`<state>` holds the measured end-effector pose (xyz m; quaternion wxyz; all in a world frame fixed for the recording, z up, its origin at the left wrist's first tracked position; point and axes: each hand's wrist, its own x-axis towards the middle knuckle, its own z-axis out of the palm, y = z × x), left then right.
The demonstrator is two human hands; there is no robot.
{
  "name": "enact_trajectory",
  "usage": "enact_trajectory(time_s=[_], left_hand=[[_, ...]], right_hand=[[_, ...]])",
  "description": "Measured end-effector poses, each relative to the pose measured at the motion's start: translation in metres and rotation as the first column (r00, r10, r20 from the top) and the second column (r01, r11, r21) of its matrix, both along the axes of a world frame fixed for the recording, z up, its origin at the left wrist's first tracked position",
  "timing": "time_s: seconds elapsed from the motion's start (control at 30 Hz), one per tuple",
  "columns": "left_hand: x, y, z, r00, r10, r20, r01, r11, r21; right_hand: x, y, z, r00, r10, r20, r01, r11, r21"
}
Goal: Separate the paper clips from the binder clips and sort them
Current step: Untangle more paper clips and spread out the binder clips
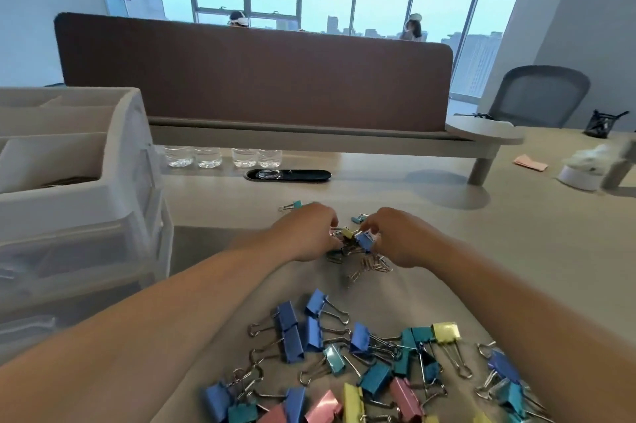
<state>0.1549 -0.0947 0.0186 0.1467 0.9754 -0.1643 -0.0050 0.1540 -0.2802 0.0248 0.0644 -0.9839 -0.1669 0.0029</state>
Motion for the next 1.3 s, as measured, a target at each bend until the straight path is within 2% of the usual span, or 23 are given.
enact_trajectory(time_s=[0.23, 0.4, 0.57, 0.73, 0.97, 1.3], left_hand=[[0.001, -0.011, -0.01, 0.999, -0.029, 0.023, 0.027, 0.996, 0.087], [-0.002, -0.013, -0.01, 0.999, -0.001, 0.041, -0.001, 0.999, 0.052], [-0.009, -0.006, 0.0, 0.997, 0.019, 0.069, -0.022, 0.999, 0.037], [-0.024, 0.012, 0.015, 0.996, 0.046, 0.075, -0.048, 0.999, 0.026], [-0.066, 0.021, 0.03, 1.0, 0.001, 0.018, -0.002, 0.999, 0.036], [-0.11, 0.008, 0.021, 0.991, -0.114, -0.062, 0.119, 0.99, 0.076]], right_hand=[[0.003, 0.001, -0.009, 0.998, 0.058, 0.028, -0.056, 0.996, -0.07], [-0.001, 0.001, -0.004, 1.0, 0.014, 0.005, -0.014, 0.999, -0.053], [-0.007, 0.0, 0.007, 1.0, 0.0, 0.019, -0.001, 0.999, 0.042], [-0.021, -0.001, 0.016, 1.0, 0.005, 0.026, -0.006, 0.999, 0.047], [-0.065, 0.0, 0.031, 1.0, 0.013, -0.012, -0.012, 0.999, 0.036], [-0.102, -0.003, 0.015, 0.981, 0.084, -0.172, -0.076, 0.996, 0.053]])
